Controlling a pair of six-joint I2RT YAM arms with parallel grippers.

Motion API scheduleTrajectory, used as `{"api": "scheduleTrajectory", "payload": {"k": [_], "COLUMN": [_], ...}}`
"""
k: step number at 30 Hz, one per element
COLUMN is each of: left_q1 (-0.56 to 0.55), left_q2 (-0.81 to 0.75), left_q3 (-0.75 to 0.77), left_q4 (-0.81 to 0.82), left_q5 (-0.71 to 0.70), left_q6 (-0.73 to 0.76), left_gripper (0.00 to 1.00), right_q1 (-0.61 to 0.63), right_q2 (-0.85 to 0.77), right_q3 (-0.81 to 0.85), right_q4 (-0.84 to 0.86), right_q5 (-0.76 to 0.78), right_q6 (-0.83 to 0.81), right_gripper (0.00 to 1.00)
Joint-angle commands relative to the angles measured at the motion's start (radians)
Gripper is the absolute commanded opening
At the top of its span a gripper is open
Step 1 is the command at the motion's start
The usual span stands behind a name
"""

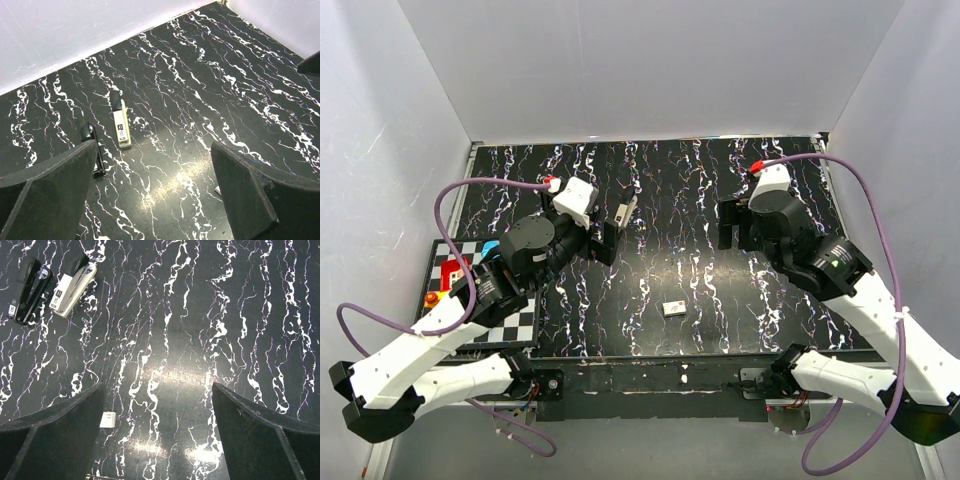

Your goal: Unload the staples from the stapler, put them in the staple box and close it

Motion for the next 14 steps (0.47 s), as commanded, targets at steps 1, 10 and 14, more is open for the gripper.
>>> {"api": "scheduleTrajectory", "payload": {"k": [1, 10, 14], "left_q1": [-0.006, -0.005, -0.003], "left_q2": [0.009, 0.021, 0.025], "left_q3": [0.056, 0.081, 0.090], "left_q4": [0.010, 0.010, 0.005], "left_q5": [0.016, 0.032, 0.042], "left_q6": [-0.002, -0.010, -0.002], "left_gripper": [0.98, 0.98, 0.98], "right_q1": [-0.008, -0.006, -0.005], "right_q2": [-0.049, -0.085, 0.008], "right_q3": [0.033, 0.027, 0.098], "right_q4": [0.007, -0.006, -0.082], "right_q5": [0.017, -0.072, -0.090], "right_q6": [-0.007, -0.049, -0.042], "right_gripper": [0.94, 0.95, 0.95]}}
